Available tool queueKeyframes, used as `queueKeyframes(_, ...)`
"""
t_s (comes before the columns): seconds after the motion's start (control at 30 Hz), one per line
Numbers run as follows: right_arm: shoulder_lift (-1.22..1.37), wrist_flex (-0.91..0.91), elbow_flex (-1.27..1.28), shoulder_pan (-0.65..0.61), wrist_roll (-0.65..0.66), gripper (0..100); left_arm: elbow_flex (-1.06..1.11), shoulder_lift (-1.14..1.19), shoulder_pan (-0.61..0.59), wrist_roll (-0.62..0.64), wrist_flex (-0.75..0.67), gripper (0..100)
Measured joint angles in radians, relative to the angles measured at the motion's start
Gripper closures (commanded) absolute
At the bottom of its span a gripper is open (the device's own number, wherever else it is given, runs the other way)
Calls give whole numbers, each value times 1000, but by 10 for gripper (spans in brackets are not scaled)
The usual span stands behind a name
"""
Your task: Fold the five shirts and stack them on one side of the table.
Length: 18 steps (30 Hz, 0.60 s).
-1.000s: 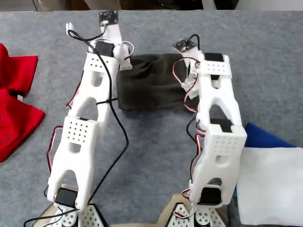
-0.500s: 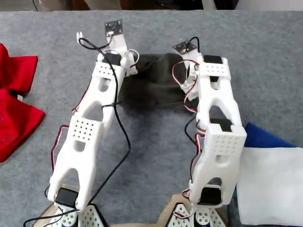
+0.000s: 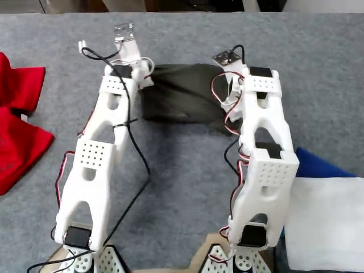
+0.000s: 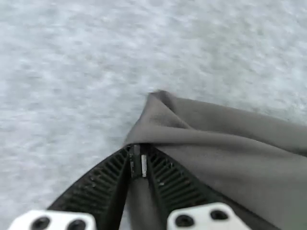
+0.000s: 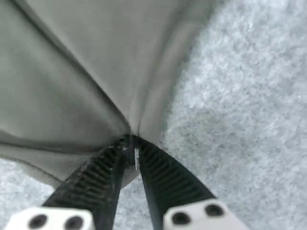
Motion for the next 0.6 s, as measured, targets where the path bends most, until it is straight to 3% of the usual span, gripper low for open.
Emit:
queueKeyframes(0.3, -49, -23, 0, -3, 20, 993, -213, 20, -46, -3, 258, 977)
queueKeyframes(0.43, -155, -41, 0, -43, 20, 993, -422, 15, -21, -3, 428, 979)
queueKeyframes(0.6, -180, -144, -92, -51, 20, 991, -451, -20, 48, -3, 594, 979)
